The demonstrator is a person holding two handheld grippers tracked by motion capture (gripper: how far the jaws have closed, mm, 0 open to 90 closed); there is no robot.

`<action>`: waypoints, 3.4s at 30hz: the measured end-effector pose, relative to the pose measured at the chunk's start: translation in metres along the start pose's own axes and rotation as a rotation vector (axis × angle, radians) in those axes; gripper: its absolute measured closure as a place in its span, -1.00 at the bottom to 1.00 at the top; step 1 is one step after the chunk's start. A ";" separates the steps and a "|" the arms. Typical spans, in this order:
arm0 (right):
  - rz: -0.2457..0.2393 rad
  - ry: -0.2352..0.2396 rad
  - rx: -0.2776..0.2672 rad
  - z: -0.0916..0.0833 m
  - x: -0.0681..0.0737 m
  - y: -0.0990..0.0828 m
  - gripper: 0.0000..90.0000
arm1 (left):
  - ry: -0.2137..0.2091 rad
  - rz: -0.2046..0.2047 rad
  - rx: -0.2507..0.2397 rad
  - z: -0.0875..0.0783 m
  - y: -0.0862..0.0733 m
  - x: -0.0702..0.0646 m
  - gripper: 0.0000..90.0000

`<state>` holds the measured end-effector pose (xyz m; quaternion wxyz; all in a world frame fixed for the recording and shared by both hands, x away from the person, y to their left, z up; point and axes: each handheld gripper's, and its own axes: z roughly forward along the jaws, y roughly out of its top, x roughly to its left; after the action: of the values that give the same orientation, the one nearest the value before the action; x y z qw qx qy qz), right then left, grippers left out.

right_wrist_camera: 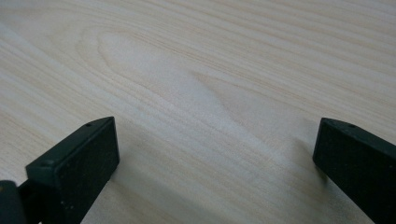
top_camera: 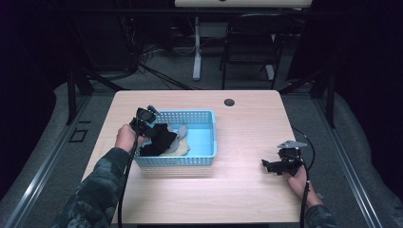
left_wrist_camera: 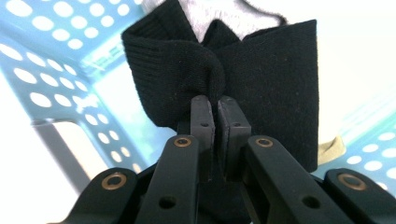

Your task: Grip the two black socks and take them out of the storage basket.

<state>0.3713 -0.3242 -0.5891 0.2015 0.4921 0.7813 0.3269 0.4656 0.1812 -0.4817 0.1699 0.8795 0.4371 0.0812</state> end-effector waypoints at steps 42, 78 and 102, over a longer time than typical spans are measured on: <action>-0.007 0.000 0.004 0.001 0.000 0.001 -1.00 | 0.022 0.151 -0.052 -0.090 0.047 -0.015 0.92; -0.004 0.000 0.000 0.001 0.000 0.001 -1.00 | 0.067 0.128 -0.131 -0.157 0.065 0.000 0.92; -0.008 -0.002 0.006 0.000 0.000 0.001 -1.00 | 0.166 0.010 -0.179 -0.205 0.020 0.047 0.92</action>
<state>0.3721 -0.3243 -0.5888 0.2022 0.4899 0.7840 0.3232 0.4490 0.2541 -0.2843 0.2107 0.8532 0.4364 0.1930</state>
